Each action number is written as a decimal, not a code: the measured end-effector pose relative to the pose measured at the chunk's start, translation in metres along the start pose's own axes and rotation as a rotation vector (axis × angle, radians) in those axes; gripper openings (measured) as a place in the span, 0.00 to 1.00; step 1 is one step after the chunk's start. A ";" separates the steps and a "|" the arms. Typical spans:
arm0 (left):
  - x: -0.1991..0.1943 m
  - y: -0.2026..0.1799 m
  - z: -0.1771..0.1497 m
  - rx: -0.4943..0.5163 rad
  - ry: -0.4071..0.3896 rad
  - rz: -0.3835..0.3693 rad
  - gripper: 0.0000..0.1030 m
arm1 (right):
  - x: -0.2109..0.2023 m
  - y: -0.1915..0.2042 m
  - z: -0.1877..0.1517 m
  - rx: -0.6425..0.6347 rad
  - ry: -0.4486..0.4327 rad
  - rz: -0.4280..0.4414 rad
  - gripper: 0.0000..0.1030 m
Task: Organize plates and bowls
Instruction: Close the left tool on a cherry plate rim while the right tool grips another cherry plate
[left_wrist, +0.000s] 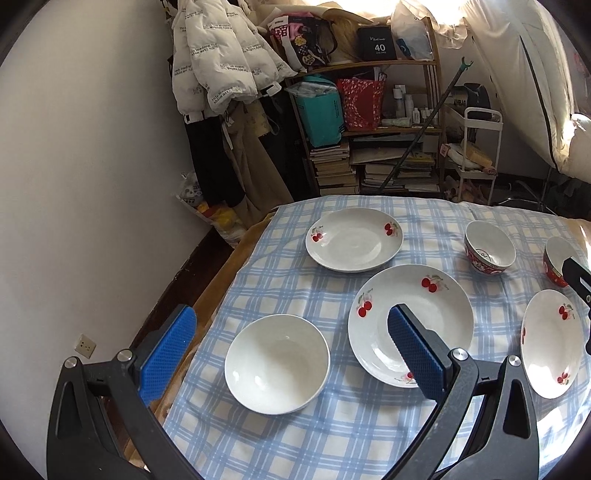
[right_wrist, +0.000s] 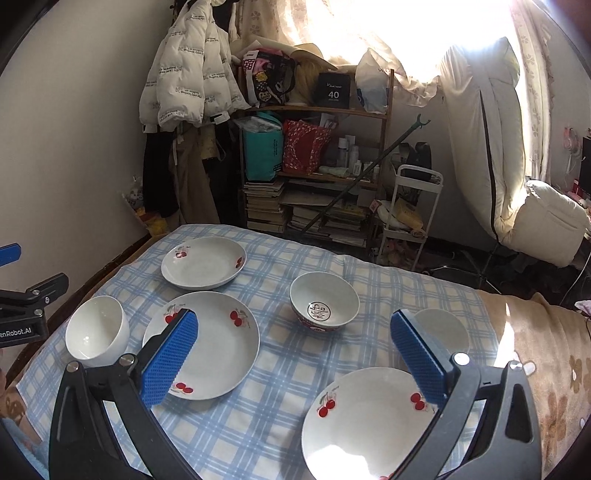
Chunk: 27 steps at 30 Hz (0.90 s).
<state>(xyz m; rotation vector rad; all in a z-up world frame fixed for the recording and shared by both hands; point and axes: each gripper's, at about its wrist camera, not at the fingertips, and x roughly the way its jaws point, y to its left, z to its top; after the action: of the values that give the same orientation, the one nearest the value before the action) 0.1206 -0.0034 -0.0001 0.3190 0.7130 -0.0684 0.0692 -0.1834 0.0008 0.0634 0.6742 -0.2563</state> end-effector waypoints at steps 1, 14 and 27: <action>0.005 0.000 0.003 0.004 0.012 -0.004 0.99 | 0.004 0.001 0.002 0.001 0.005 0.001 1.00; 0.081 -0.004 0.034 -0.013 0.131 -0.108 0.99 | 0.061 0.003 0.025 0.006 0.093 0.032 1.00; 0.144 -0.028 0.031 -0.006 0.240 -0.202 0.99 | 0.130 0.005 0.006 0.002 0.244 0.070 0.87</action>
<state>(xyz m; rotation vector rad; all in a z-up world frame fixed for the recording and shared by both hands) 0.2440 -0.0328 -0.0797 0.2507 0.9819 -0.2221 0.1716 -0.2075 -0.0761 0.1210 0.9121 -0.1830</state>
